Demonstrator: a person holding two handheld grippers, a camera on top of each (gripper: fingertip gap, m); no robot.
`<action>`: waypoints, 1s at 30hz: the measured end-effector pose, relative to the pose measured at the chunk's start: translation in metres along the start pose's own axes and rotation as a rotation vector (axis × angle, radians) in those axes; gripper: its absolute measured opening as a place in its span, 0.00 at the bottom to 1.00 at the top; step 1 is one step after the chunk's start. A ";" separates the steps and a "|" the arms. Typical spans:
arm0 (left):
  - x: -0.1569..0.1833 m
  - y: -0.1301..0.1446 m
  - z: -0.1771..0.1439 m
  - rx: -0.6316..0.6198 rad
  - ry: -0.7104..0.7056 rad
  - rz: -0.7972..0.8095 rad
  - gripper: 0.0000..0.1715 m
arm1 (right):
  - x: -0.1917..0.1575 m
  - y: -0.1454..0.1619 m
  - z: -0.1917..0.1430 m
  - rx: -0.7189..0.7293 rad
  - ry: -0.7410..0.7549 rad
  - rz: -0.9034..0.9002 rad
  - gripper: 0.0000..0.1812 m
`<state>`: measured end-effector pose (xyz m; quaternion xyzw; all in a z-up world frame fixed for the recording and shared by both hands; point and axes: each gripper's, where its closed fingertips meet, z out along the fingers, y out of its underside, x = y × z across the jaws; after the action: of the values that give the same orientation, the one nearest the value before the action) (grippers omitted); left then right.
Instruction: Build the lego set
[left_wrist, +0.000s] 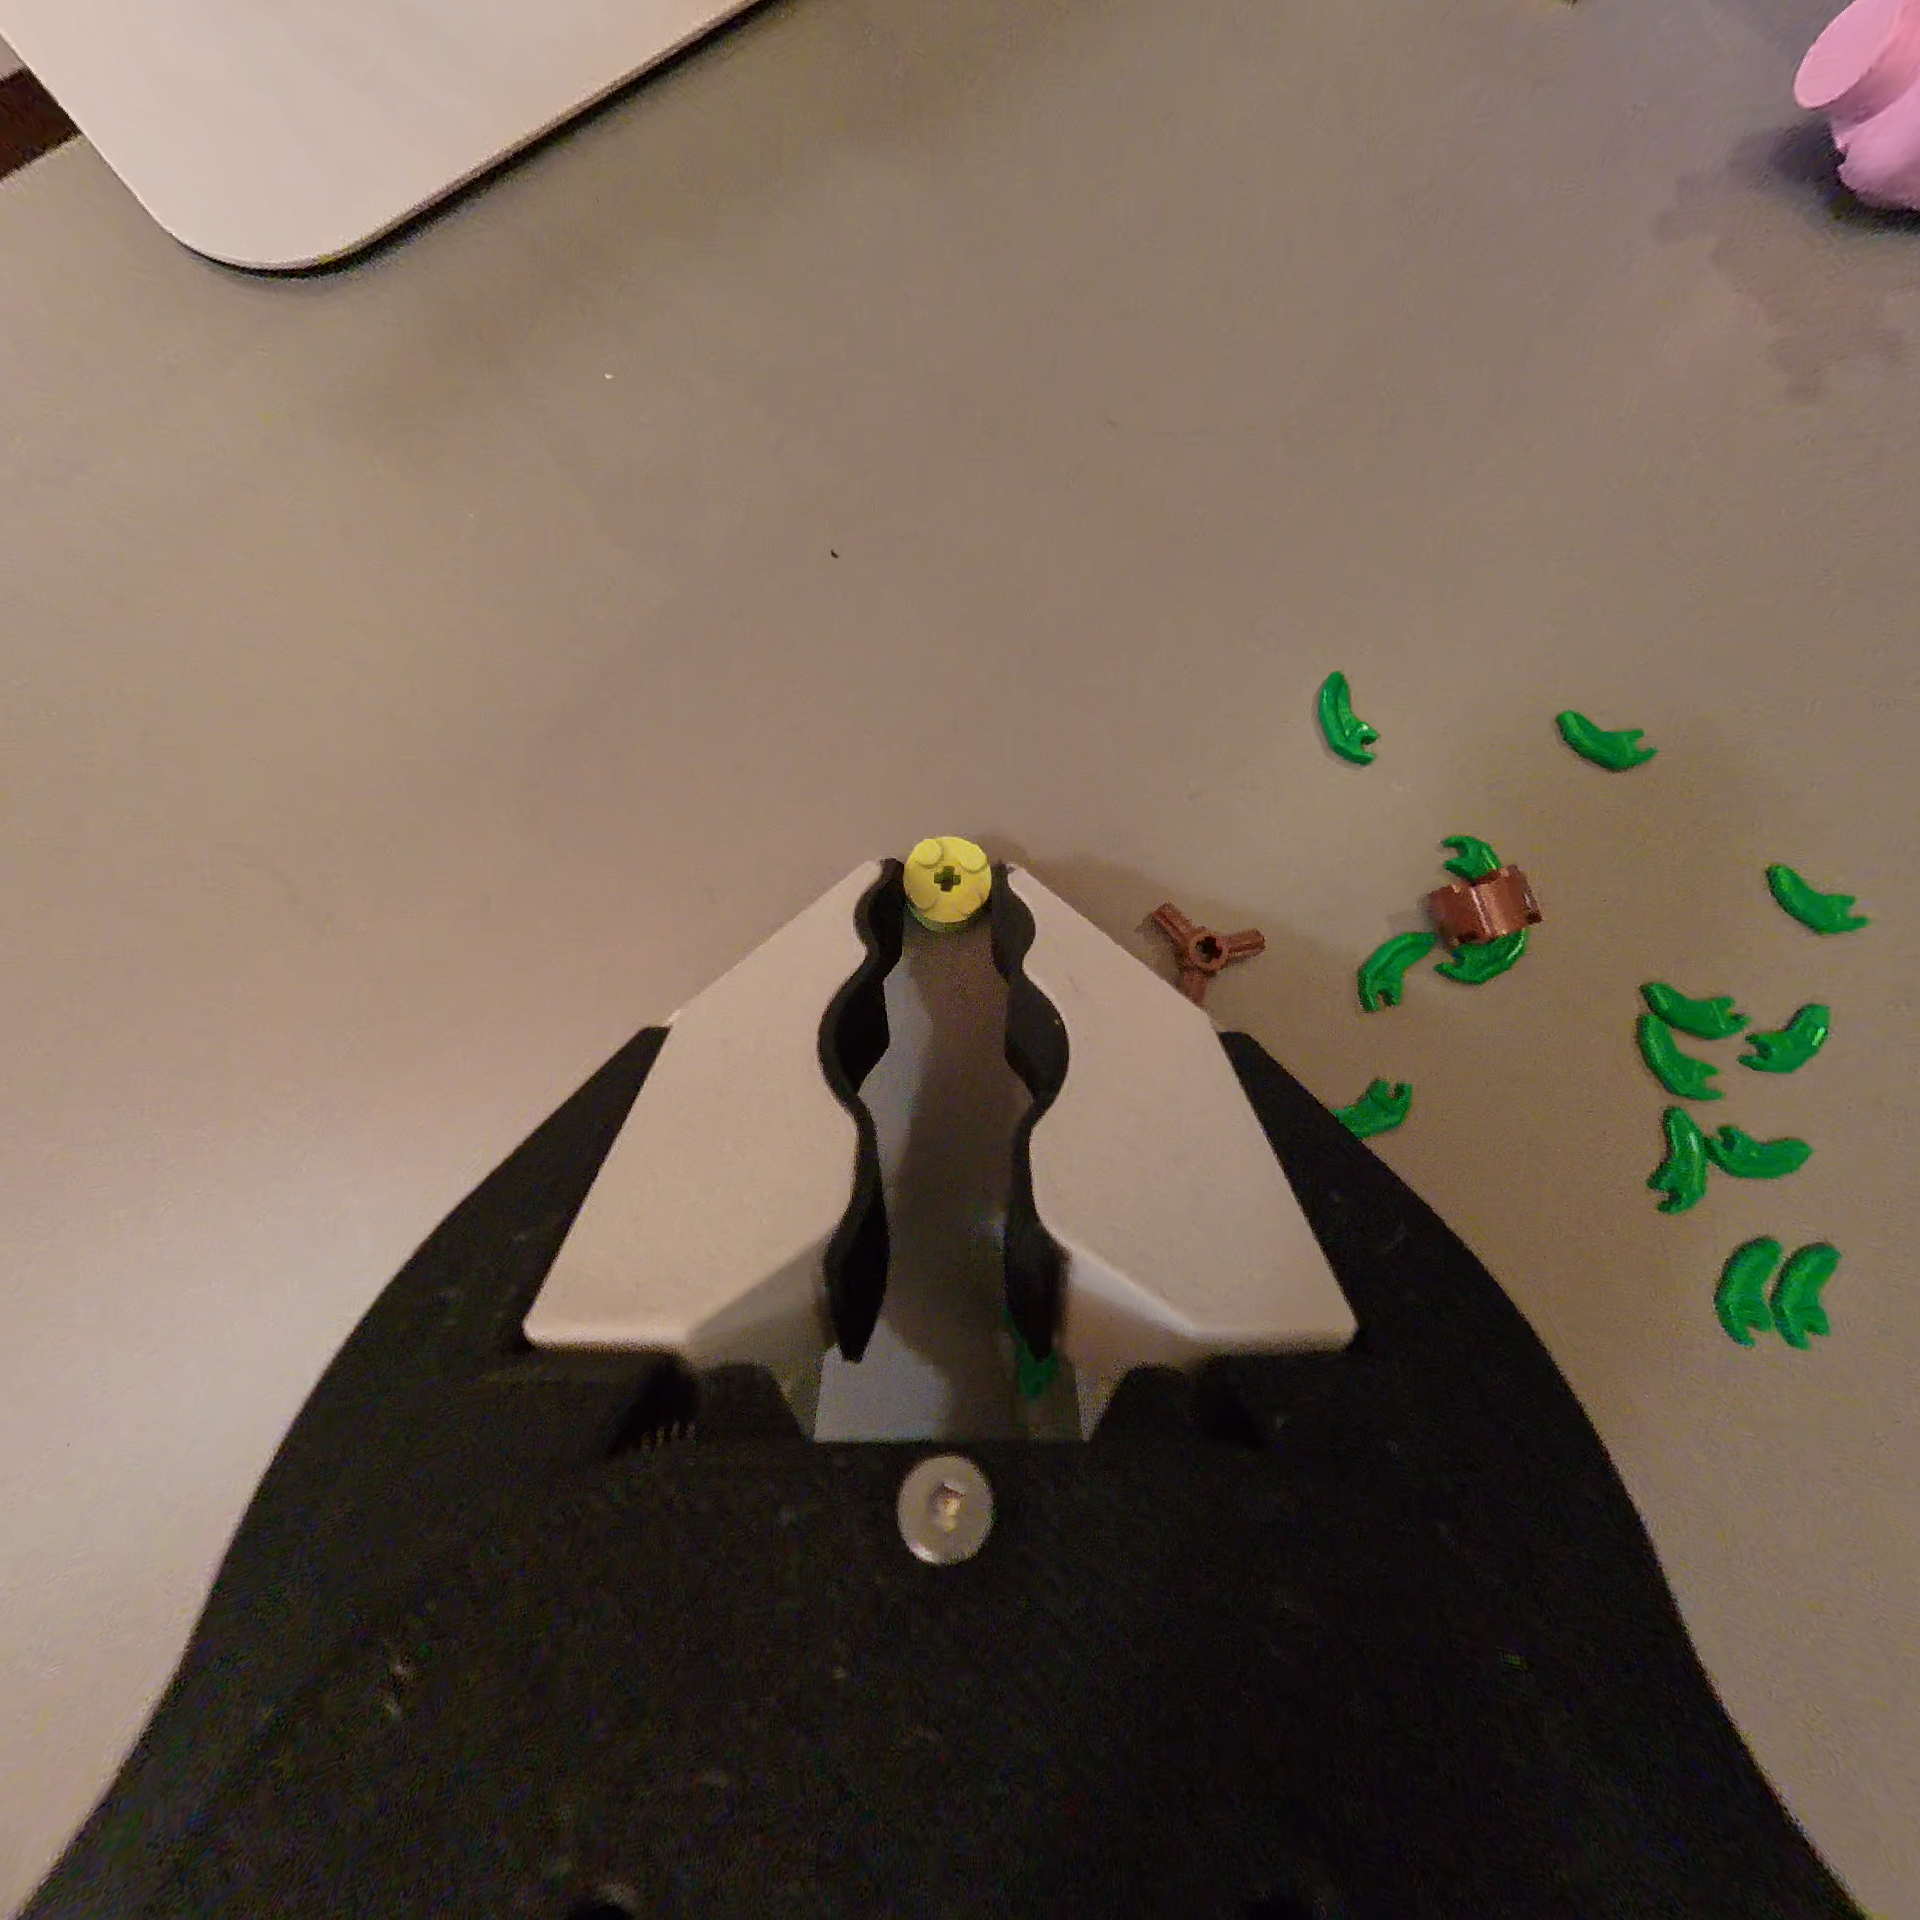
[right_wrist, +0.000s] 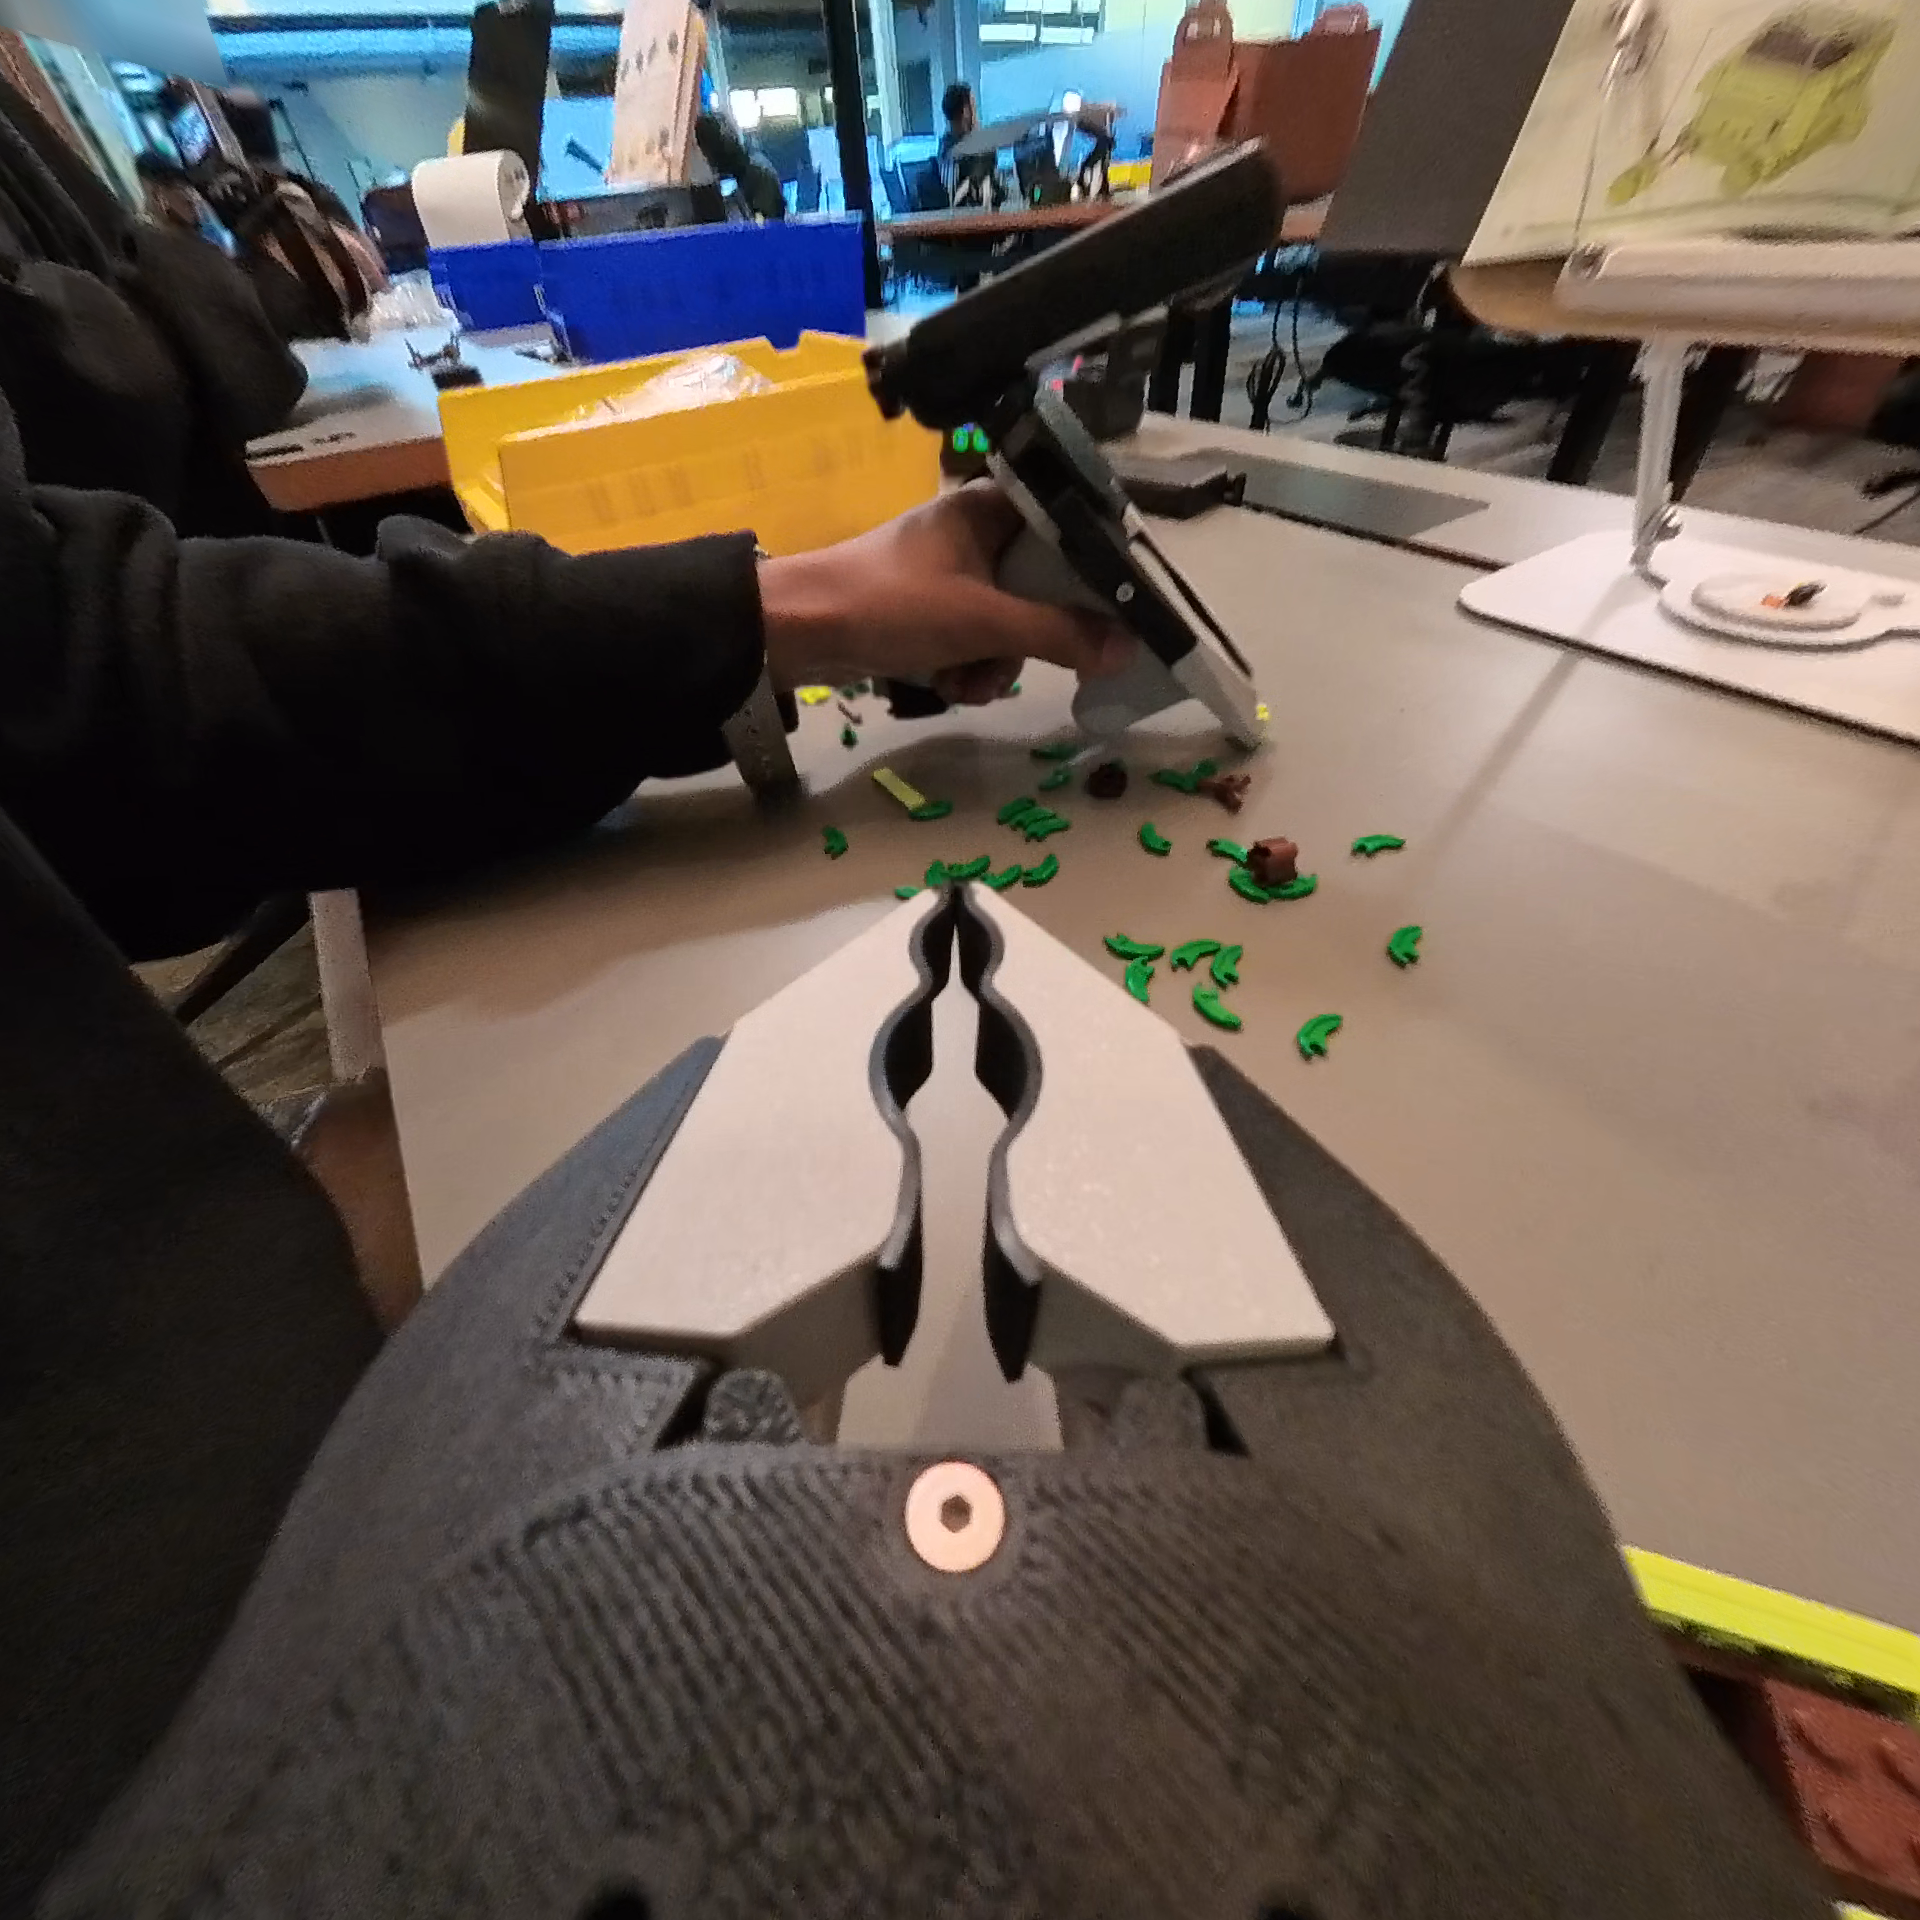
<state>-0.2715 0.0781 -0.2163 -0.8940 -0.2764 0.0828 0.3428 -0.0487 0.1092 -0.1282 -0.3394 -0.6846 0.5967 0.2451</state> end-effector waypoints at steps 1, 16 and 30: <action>0.001 0.000 -0.005 0.005 -0.004 0.002 0.09 | 0.000 -0.002 -0.002 0.020 0.004 -0.008 0.00; 0.200 0.103 -0.105 0.028 0.306 0.203 0.09 | 0.000 -0.004 -0.005 0.041 0.036 -0.021 0.00; 0.153 0.104 -0.133 0.102 0.200 0.227 0.20 | -0.005 0.001 -0.002 0.002 0.107 -0.145 0.00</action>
<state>-0.0535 0.0232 -0.1782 -0.9046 -0.1335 0.0457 0.4022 -0.0444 0.1066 -0.1281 -0.3201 -0.6926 0.5592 0.3244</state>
